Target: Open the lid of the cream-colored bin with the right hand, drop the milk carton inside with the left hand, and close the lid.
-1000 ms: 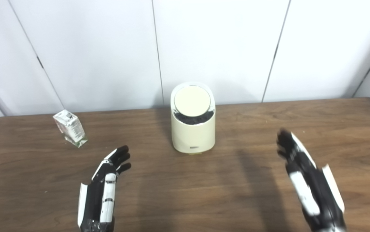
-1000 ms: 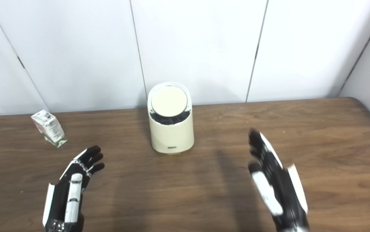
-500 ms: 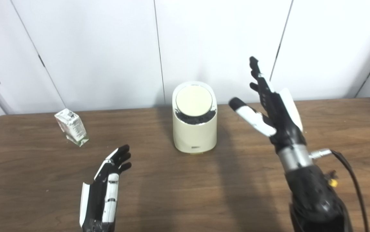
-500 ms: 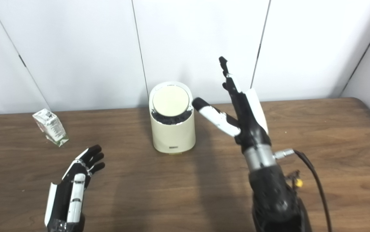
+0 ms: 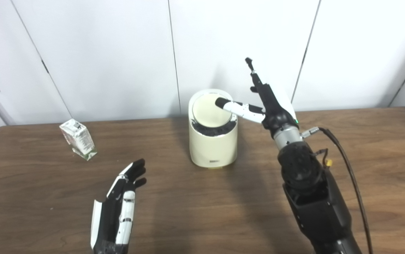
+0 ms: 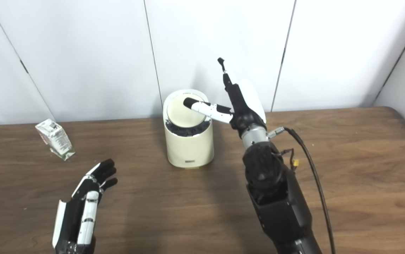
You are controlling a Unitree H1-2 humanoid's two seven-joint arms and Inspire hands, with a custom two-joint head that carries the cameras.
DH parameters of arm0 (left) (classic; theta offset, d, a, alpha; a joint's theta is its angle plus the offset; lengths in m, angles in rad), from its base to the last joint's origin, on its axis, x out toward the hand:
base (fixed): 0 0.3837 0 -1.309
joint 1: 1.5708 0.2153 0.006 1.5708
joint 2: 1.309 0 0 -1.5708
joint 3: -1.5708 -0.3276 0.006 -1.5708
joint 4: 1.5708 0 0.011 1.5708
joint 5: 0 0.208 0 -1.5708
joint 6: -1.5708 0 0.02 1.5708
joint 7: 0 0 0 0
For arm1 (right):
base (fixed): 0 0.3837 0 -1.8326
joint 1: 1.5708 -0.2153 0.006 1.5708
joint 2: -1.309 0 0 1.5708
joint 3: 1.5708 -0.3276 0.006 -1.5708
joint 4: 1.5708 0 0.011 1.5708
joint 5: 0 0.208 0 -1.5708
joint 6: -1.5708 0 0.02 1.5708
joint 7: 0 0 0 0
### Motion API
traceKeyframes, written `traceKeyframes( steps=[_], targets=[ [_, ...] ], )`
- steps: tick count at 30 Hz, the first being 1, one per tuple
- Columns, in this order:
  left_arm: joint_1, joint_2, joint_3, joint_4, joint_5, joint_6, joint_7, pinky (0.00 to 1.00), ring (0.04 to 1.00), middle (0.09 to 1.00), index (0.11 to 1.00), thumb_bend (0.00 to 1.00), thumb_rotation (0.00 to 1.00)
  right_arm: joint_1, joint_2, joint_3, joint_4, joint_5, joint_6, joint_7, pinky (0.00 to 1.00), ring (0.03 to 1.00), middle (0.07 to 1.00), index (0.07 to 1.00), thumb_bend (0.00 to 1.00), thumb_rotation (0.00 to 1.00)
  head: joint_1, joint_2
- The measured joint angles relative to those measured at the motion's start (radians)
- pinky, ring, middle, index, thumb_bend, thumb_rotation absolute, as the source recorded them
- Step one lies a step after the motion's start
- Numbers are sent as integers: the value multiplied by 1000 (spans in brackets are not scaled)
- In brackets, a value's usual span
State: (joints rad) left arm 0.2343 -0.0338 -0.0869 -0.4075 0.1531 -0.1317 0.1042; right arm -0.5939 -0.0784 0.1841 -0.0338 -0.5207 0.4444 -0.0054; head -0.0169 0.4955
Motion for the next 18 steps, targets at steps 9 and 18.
traceKeyframes(
  steps=[9,18],
  targets=[
    [4,-6,-18,-12,10,12,1,845,870,876,856,170,908,-28,11,-5,147,6,-23,-42,907,1000,1000,1000,829,449,8,5],
    [6,-9,-24,-17,9,13,2,825,867,875,857,162,899,-36,6,-3,213,3,-53,-76,960,1000,1000,1000,873,350,9,8]
  ],
)
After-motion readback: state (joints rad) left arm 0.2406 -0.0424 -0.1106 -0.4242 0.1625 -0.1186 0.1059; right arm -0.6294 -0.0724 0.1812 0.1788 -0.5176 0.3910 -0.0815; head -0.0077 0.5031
